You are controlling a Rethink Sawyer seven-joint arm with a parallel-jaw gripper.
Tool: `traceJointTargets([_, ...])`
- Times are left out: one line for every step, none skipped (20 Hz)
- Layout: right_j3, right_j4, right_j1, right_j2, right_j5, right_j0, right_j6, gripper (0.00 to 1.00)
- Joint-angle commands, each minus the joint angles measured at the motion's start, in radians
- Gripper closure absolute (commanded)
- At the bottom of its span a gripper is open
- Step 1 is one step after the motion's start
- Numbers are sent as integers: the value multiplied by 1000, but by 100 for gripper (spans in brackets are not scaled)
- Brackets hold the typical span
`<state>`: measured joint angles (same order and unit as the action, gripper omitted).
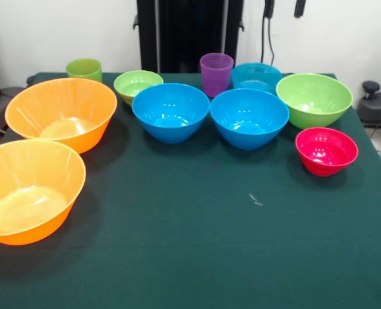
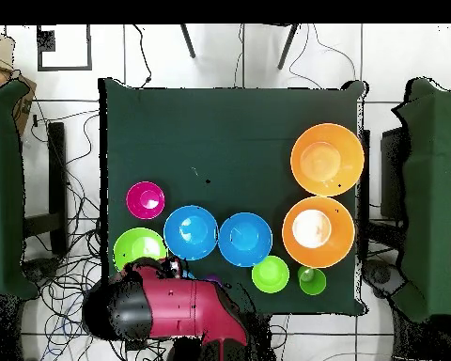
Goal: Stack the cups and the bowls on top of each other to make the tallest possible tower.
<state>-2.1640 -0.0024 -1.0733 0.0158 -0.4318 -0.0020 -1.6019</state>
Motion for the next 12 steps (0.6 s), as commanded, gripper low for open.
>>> traceJointTargets([48, -61, 183, 7, 129, -9, -165, 0])
traceJointTargets([52, -58, 195, 6, 139, -10, -161, 0])
traceJointTargets([56, -55, 206, 5, 148, -12, -158, 0])
traceJointTargets([58, -51, 214, 3, 155, -17, -152, 0])
traceJointTargets([66, -48, 223, 2, 158, -19, -147, 0])
traceJointTargets([74, -49, 230, 4, 159, -20, -141, 0])
traceJointTargets([82, -49, 238, 6, 162, -20, -136, 0])
traceJointTargets([86, -48, 242, 6, 165, -21, -132, 0])
traceJointTargets([90, -48, 242, 6, 163, -24, -127, 0])
traceJointTargets([96, -47, 239, 6, 154, -27, -119, 0])
traceJointTargets([104, -47, 234, 8, 140, -29, -112, 0])
traceJointTargets([120, -50, 232, 17, 119, -28, -103, 0])
